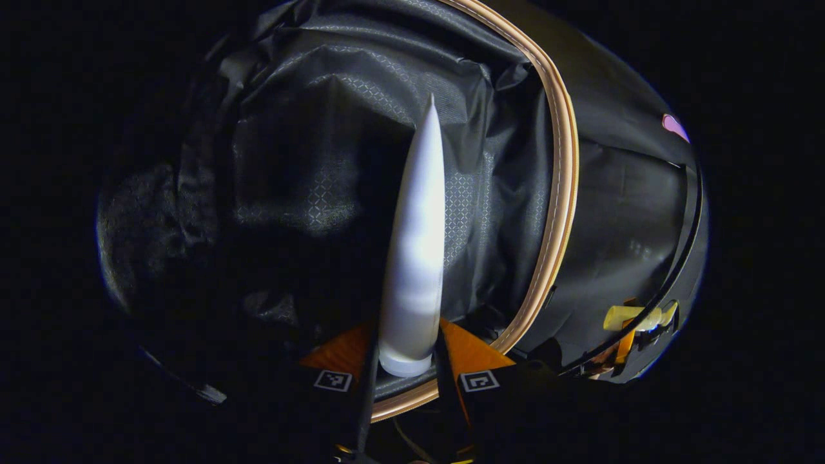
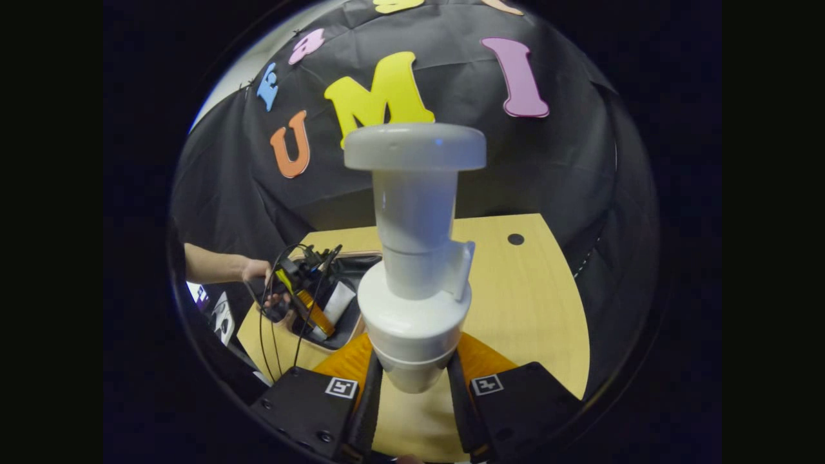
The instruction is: First open the suitcase, pack the skin care products into it, and then close the suitcase.
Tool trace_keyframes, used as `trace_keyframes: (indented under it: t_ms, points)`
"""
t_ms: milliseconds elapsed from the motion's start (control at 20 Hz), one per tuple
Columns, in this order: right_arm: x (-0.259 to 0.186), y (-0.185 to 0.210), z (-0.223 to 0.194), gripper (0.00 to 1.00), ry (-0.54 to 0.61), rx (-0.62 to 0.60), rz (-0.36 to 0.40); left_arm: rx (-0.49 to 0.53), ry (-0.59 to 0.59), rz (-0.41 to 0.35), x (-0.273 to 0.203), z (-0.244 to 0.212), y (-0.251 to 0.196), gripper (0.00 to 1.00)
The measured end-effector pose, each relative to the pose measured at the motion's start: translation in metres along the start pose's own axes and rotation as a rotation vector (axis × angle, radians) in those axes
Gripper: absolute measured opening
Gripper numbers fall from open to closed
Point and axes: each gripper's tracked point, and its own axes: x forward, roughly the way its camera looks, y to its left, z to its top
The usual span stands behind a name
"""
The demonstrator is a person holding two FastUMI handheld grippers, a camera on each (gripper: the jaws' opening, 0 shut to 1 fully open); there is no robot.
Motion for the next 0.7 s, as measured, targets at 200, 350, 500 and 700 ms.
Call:
trace_keyframes:
  t_ms: [200,350,500,700]
  points:
    - [0.021,0.031,-0.004,0.47,0.065,-0.029,0.067,0.041,-0.065,0.043,-0.029,-0.018,-0.002,0.57]
    - [0.040,0.074,0.002,0.47,0.108,-0.062,0.162,0.133,-0.222,0.089,-0.060,-0.022,-0.018,0.82]
    - [0.073,0.114,0.002,0.47,0.187,-0.082,0.246,0.233,-0.411,0.105,-0.105,-0.038,-0.041,0.97]
    - [0.127,0.157,-0.032,0.47,0.424,-0.057,0.312,0.281,-0.769,0.152,-0.154,-0.067,-0.057,0.97]
